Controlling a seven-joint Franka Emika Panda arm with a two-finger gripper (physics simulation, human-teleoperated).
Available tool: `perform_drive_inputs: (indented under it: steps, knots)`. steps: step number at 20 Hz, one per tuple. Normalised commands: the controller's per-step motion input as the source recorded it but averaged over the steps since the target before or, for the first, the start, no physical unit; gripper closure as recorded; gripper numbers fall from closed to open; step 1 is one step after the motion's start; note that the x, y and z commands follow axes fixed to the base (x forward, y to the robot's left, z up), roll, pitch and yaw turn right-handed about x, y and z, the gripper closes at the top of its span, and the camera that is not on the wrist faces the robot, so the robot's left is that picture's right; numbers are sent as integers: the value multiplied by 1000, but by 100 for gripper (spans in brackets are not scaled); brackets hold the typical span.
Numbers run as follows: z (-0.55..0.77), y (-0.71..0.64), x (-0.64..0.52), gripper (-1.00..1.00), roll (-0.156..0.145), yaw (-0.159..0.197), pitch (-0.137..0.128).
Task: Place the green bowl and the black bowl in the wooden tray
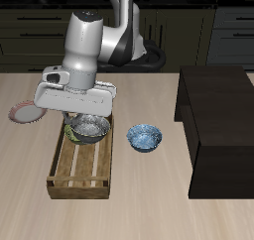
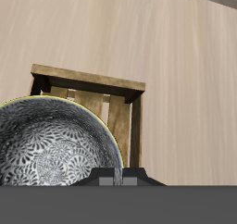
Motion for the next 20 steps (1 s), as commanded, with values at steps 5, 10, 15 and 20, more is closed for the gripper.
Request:
perform_drive_inputs:
  steps: [5,10,15,20]
  knots:
    - [-193,-250,11,100,-41,-7,11]
    - [-329,-123,87,100,-36,8,34]
    - [-402,91,136,100,-1,17,43]
    - [-256,105,93,100,4,25,28]
